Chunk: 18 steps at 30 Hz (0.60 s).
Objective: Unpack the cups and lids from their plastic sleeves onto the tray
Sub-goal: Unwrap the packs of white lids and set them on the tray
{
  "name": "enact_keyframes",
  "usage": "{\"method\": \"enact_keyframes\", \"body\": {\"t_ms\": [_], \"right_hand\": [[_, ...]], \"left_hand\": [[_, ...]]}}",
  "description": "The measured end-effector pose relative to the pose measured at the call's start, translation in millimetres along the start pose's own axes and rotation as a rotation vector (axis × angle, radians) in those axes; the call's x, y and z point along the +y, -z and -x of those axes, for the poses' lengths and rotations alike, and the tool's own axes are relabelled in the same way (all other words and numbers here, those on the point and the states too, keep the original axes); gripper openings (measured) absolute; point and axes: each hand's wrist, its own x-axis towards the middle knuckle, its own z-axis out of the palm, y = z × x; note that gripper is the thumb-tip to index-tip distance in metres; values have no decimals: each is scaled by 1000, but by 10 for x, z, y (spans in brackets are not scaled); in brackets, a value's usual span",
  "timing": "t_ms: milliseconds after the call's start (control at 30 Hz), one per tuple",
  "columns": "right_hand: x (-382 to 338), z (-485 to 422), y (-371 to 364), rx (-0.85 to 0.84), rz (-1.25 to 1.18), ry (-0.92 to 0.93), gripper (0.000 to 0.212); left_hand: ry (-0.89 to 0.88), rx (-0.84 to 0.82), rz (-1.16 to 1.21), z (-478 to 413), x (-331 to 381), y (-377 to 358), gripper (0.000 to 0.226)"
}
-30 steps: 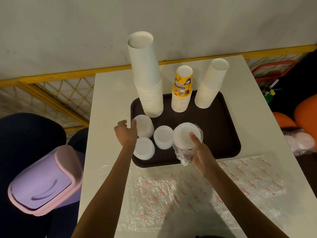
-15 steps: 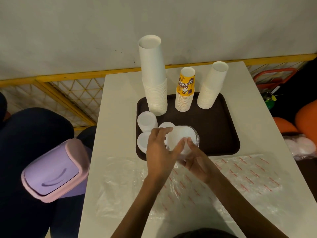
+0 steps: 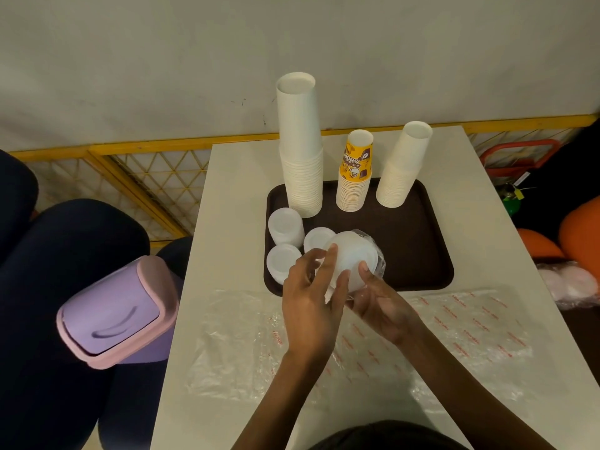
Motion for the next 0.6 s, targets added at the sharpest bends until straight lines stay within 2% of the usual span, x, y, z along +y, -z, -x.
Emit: {"method": "enact_keyframes", "body": {"t_ms": [367, 467, 600], "right_hand": [[11, 37, -89, 45, 46, 59, 104], [13, 27, -77, 52, 70, 67, 104], [16, 13, -61, 77, 139, 79, 100]], "left_hand": [[23, 7, -10, 49, -38, -37, 36], [42, 11, -8, 42, -20, -34, 48], [139, -20, 35, 33, -5, -28, 37]]}}
